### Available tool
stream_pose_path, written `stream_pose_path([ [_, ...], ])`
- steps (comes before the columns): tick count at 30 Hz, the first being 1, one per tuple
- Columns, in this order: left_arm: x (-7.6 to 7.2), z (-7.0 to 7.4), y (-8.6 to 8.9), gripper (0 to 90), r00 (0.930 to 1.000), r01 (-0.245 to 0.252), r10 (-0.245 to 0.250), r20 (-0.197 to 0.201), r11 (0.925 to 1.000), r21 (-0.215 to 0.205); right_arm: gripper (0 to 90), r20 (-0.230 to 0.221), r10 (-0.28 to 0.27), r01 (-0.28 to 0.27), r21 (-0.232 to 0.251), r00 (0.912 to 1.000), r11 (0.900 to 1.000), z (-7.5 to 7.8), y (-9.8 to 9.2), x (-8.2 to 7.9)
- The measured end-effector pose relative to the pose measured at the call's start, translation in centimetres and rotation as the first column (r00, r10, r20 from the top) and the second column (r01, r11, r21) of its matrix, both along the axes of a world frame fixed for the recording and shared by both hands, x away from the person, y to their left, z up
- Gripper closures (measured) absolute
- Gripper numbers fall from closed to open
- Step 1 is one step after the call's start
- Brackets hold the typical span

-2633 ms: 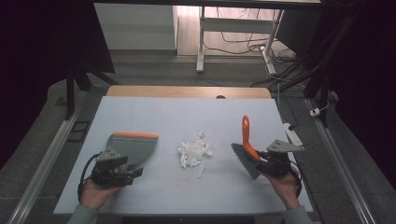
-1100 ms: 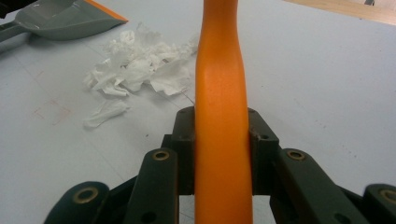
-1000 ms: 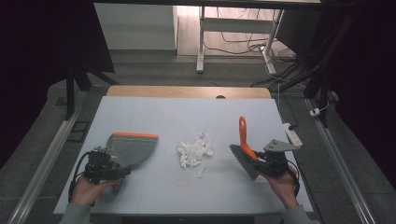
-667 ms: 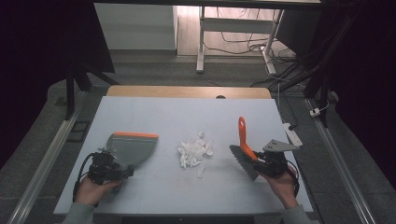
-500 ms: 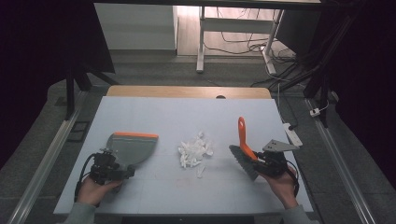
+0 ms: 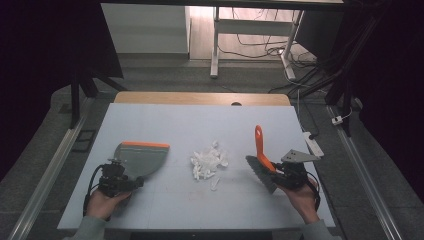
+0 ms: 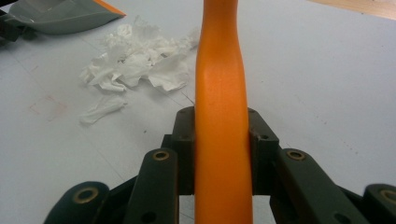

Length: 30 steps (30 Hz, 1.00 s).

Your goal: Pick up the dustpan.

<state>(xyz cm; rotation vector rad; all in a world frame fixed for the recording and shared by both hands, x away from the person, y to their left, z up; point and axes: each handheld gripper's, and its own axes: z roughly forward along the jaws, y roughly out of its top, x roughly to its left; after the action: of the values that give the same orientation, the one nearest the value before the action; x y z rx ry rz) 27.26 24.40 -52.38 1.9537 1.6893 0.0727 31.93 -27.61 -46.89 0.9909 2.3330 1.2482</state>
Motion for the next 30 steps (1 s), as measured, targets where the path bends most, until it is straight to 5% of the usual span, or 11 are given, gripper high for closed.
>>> stream_pose_path([
  [18,0.0,-0.1,0.4,60.9,0.9982,-0.057,0.058,0.014,0.9968,-0.056,70.0,-0.005,-0.004,0.004,-0.004,1.0000,1.000,-0.1,0.0,0.0],
  [30,-0.4,0.1,0.9,61.3,0.9968,-0.028,0.033,0.073,0.9978,-0.060,70.0,-0.003,-0.006,0.006,-0.006,1.0000,1.000,-0.1,0.0,0.0],
])
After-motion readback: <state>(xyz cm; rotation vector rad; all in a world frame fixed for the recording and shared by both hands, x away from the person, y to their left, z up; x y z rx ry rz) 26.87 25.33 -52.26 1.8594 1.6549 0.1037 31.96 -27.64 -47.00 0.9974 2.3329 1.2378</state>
